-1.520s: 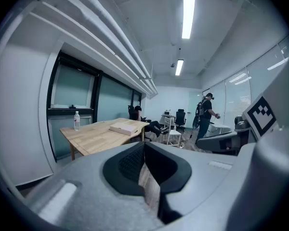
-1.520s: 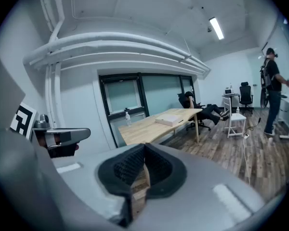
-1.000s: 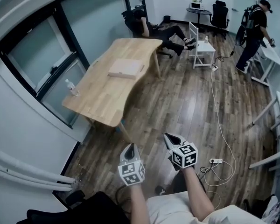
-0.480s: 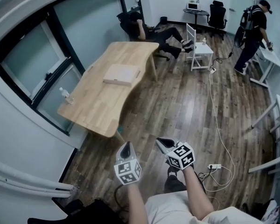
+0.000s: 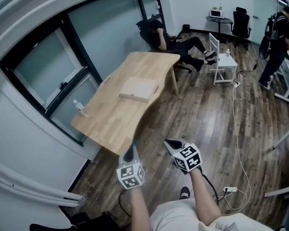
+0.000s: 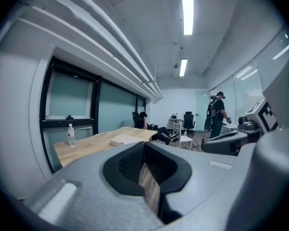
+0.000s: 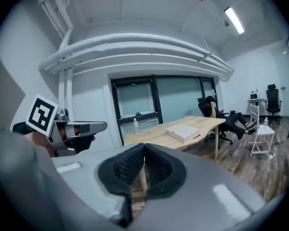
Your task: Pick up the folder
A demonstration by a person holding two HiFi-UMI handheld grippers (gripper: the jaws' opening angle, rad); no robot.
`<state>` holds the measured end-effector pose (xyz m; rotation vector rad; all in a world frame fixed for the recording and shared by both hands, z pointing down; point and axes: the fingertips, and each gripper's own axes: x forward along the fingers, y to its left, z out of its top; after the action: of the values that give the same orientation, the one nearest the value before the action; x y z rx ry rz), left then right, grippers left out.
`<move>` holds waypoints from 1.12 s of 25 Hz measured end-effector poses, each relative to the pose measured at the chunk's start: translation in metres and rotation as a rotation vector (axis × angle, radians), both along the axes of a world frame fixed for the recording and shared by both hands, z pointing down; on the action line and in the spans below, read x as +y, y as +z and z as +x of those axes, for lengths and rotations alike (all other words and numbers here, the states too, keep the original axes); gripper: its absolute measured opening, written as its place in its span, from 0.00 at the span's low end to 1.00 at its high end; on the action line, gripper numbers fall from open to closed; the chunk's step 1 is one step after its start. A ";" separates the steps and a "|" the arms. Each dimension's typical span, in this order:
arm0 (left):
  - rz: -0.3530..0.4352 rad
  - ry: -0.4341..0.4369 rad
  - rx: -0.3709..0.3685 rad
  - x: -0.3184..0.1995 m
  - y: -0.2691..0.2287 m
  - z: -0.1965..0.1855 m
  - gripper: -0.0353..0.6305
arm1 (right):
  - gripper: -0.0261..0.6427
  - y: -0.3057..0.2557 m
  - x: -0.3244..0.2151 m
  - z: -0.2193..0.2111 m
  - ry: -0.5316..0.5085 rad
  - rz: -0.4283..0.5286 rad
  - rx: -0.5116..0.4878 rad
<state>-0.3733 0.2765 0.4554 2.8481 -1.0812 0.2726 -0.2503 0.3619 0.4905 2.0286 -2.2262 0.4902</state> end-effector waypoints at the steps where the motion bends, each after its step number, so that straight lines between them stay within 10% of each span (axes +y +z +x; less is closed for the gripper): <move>1: 0.006 -0.002 -0.008 -0.003 0.000 0.008 0.06 | 0.04 0.000 -0.004 0.008 -0.007 -0.001 0.000; 28: -0.067 -0.038 -0.057 -0.039 0.051 0.128 0.06 | 0.04 0.044 0.014 0.180 0.115 -0.061 -0.086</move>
<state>-0.2451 0.2379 0.5060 2.7732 -1.1133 0.3825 -0.0708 0.3758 0.5340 2.1518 -2.1205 0.6606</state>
